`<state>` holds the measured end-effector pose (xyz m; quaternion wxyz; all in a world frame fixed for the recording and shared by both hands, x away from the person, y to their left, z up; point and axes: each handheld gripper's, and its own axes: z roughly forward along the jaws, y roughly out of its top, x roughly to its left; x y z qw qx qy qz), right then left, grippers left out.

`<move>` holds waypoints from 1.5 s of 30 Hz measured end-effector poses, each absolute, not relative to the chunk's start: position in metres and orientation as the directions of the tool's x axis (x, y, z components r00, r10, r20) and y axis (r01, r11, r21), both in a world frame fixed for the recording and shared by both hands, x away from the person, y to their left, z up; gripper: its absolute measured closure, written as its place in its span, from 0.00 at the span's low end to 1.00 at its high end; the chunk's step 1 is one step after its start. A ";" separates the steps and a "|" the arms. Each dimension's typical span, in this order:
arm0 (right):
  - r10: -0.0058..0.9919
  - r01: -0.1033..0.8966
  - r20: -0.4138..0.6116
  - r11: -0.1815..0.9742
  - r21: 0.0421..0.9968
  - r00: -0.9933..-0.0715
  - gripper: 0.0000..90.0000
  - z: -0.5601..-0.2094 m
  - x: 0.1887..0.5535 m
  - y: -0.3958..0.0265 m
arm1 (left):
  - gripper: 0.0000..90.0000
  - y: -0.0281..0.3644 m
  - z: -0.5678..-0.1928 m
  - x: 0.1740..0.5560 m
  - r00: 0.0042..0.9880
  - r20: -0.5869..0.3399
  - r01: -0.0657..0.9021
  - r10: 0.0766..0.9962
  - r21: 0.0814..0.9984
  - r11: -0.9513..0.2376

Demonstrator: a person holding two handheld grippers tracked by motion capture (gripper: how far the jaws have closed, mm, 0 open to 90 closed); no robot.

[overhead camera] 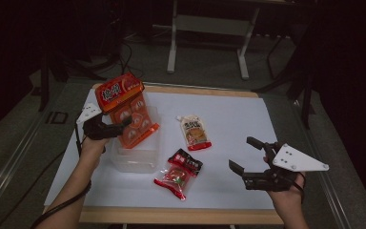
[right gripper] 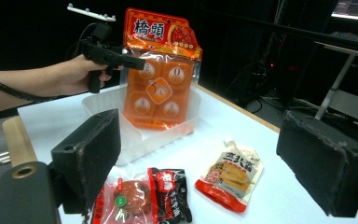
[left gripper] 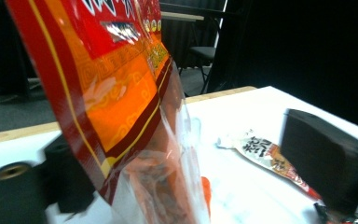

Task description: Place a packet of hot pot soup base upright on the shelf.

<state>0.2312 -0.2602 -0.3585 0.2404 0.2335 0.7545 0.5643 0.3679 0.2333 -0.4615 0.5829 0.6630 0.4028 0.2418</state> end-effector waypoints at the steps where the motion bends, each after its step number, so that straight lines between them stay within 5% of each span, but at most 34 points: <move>1: 0.623 0.081 -0.098 0.254 0.964 -0.776 0.15 -0.358 0.231 -0.260 | 0.05 0.234 -0.459 0.365 0.558 -0.153 0.258 0.816 0.966 0.005; 28: 0.602 0.091 -0.120 0.308 0.947 -0.789 0.17 -0.368 0.233 -0.252 | 0.02 0.241 -0.454 0.292 0.546 -0.108 0.254 0.831 0.966 -0.041; 41: 0.575 0.103 -0.103 0.313 0.944 -0.812 0.25 -0.387 0.236 -0.240 | 0.02 0.214 -0.447 0.254 0.643 -0.084 0.213 0.761 0.974 -0.073; 45: 0.557 0.101 -0.096 0.313 0.944 -0.825 0.19 -0.394 0.238 -0.235 | 0.02 0.205 -0.443 0.245 0.674 -0.085 0.203 0.734 0.976 -0.073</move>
